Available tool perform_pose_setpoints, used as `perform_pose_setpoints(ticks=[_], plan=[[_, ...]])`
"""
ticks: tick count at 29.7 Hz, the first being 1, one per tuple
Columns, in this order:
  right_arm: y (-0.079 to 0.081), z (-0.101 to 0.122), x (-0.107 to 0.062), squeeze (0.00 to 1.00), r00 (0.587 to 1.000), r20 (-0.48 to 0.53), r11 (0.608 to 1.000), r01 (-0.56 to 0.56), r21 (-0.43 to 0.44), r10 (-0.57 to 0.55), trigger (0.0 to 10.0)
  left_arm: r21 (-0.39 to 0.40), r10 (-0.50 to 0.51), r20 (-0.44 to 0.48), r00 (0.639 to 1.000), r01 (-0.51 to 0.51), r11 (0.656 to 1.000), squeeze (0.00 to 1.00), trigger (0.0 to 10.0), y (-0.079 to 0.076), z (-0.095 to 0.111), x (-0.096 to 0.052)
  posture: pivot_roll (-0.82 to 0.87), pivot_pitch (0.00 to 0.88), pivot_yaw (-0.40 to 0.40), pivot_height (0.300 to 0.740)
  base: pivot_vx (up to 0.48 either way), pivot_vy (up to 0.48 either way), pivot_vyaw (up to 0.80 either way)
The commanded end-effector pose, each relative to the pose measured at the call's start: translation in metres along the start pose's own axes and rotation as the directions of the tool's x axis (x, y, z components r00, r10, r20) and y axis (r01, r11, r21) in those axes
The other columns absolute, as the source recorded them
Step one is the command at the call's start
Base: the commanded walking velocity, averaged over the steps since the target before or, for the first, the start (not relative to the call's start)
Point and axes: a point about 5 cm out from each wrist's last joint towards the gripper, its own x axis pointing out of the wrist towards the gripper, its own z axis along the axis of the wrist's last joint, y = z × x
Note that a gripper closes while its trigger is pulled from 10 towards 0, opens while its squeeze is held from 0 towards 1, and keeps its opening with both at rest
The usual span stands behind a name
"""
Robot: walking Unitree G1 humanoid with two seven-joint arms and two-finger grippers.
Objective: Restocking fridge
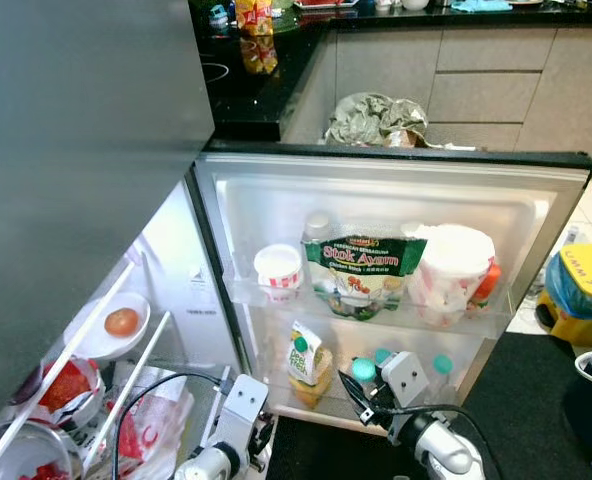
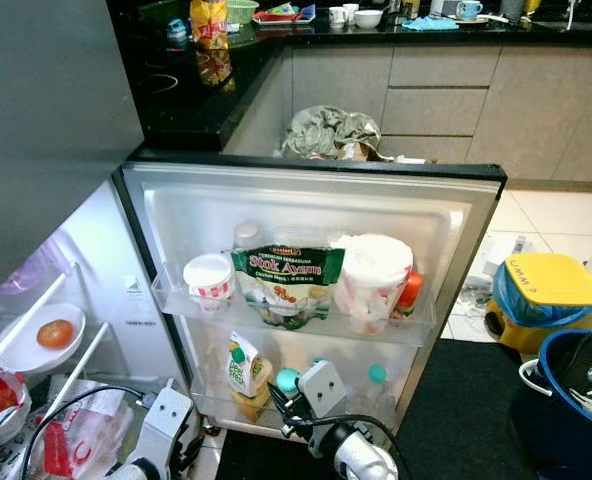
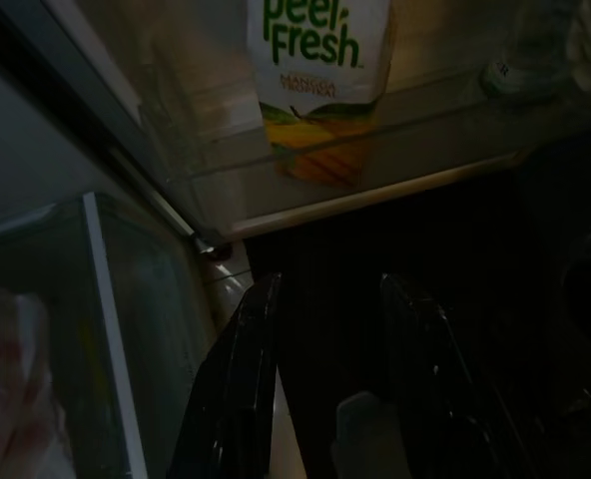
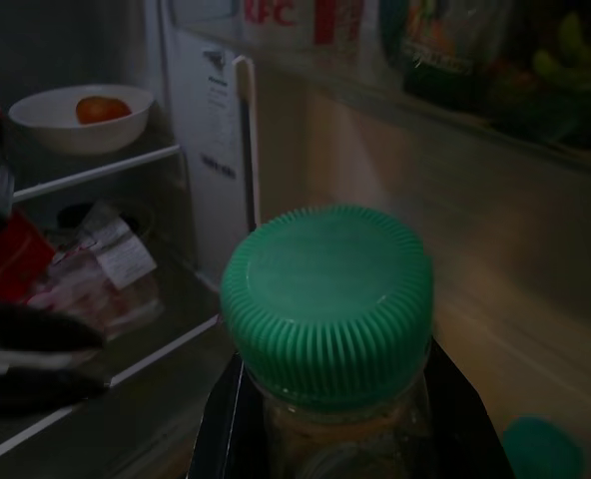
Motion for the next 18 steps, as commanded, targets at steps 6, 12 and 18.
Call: perform_pose_setpoints(ticks=[6, 12, 18], plan=[[-0.002, 0.016, 0.011, 0.00, 0.998, 0.064, 1.000, 0.016, 0.021, -0.017, 10.0, 0.004, 0.001, -0.025, 1.000, -0.001, 1.000, 0.00, 10.0, 0.003, -0.007, -0.004, -0.06, 0.033, 0.032, 0.635, 0.000, 0.000, 0.00], [-0.006, 0.024, 0.018, 0.00, 0.996, 0.084, 0.999, 0.036, 0.009, -0.037, 10.0, 0.025, -0.003, -0.010, 1.000, 0.003, 1.000, 0.00, 10.0, 0.010, -0.006, -0.007, -0.02, 0.082, 0.040, 0.635, 0.000, 0.000, 0.00], [-0.005, 0.028, 0.022, 0.00, 0.994, 0.101, 0.999, 0.037, -0.027, -0.034, 10.0, 0.048, -0.008, 0.029, 1.000, 0.007, 0.999, 0.00, 10.0, 0.020, 0.000, -0.012, 0.02, 0.158, 0.058, 0.635, 0.000, 0.000, 0.00]])
